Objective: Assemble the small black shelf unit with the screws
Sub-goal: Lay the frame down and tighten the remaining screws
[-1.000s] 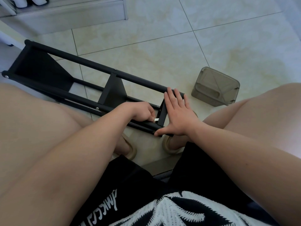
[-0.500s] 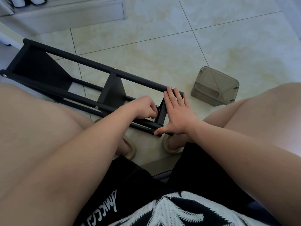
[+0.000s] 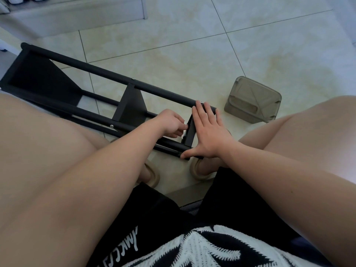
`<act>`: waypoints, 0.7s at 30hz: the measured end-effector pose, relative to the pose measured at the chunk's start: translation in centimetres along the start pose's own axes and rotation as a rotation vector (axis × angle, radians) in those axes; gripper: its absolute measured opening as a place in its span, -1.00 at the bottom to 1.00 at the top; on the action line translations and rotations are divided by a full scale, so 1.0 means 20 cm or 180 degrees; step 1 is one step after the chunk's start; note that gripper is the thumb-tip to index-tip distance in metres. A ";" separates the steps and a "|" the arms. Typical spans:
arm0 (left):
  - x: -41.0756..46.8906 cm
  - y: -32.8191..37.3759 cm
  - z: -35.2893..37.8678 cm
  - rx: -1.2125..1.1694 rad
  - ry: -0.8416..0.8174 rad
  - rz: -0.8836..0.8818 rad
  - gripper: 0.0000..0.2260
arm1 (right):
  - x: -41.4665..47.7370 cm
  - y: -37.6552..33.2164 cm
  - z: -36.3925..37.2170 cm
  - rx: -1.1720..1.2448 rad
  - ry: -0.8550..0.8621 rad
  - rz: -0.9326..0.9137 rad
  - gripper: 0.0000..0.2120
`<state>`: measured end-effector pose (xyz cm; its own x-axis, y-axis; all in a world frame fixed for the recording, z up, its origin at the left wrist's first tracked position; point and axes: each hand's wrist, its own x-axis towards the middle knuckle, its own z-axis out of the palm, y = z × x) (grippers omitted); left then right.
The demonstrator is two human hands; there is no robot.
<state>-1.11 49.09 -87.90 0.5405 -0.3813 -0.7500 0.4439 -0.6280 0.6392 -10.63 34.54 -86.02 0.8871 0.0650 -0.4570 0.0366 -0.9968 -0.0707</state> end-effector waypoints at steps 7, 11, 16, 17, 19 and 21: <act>0.00 0.00 0.03 0.0080 -0.0022 0.0070 -0.95 | 0.00 0.00 0.00 -0.0006 0.0006 -0.0004 0.47; 0.00 0.01 0.03 0.0074 0.0035 0.0073 -0.96 | 0.00 0.00 0.00 -0.0002 0.0020 -0.0010 0.47; -0.01 0.02 0.01 -0.0007 0.0024 0.0044 -0.93 | 0.00 0.00 0.00 0.0013 0.0007 -0.0014 0.47; -0.01 0.02 0.00 -0.0015 0.0020 0.0036 -0.93 | 0.00 0.00 0.00 0.0009 0.0007 -0.0011 0.47; -0.01 0.01 0.00 0.0035 0.0001 0.0031 -0.94 | 0.00 0.00 0.00 0.0017 0.0013 -0.0005 0.47; -0.01 0.01 0.00 0.0177 -0.0028 0.0044 -0.93 | 0.00 0.00 0.00 0.0025 0.0013 -0.0005 0.47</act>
<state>-1.17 49.01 -87.56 0.5398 -0.3960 -0.7428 0.3961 -0.6592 0.6392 -10.60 34.53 -86.06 0.8890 0.0663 -0.4532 0.0344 -0.9963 -0.0783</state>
